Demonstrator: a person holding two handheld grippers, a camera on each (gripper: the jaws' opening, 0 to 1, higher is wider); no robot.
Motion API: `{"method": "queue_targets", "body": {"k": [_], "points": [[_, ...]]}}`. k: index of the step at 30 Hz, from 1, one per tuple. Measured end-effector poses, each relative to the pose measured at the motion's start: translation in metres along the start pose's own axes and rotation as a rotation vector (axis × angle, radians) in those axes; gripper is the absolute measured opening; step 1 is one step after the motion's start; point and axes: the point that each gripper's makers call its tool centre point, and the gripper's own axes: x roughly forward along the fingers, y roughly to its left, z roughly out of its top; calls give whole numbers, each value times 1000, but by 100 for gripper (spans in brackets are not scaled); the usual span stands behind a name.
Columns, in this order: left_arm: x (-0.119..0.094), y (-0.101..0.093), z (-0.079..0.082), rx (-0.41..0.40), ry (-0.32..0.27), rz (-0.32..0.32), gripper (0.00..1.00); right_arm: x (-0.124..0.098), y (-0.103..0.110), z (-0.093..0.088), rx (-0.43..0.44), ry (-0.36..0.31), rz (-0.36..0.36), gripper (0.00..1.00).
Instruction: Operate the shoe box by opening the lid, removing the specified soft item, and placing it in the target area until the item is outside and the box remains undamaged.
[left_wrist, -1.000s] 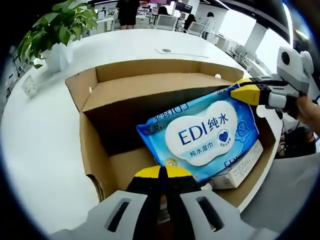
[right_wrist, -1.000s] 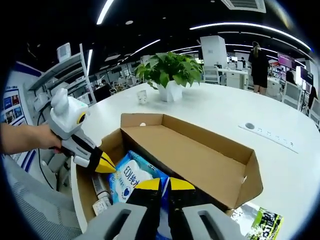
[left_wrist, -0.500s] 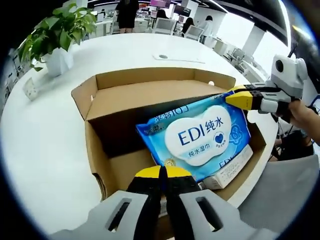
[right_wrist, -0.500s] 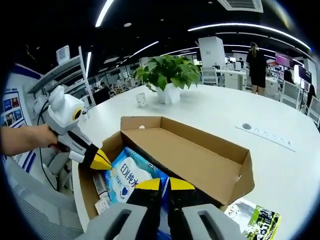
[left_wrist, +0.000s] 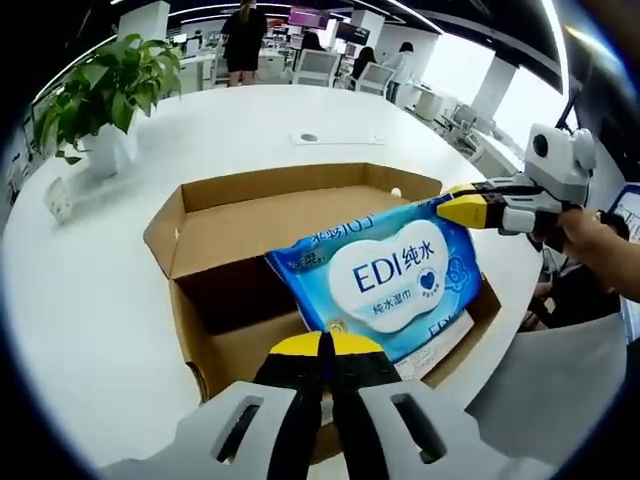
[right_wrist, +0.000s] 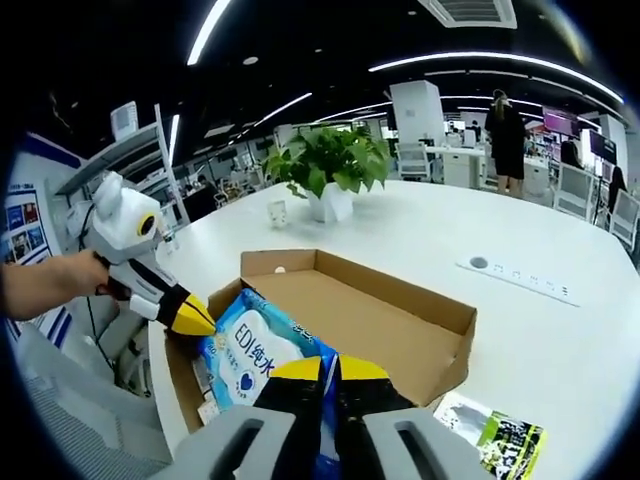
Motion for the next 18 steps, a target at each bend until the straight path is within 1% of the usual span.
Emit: {"method": "queue_targets", "body": {"k": [4,9,14,18], "points": [[-5,-9,9,4,-17,-17,0,-10,-4,5,12,-16,-4,0],[-8,-22,18,22,-23,-37,0,-21,-11,8,22,-26,-12,0],[-11,-34,29,22,-38,-62,0,-35,-19,12,35,-44,-24,0],[-10,-46,38,29,-46,-83,0,-47,-27,14,39,-51,-38,0]]}}
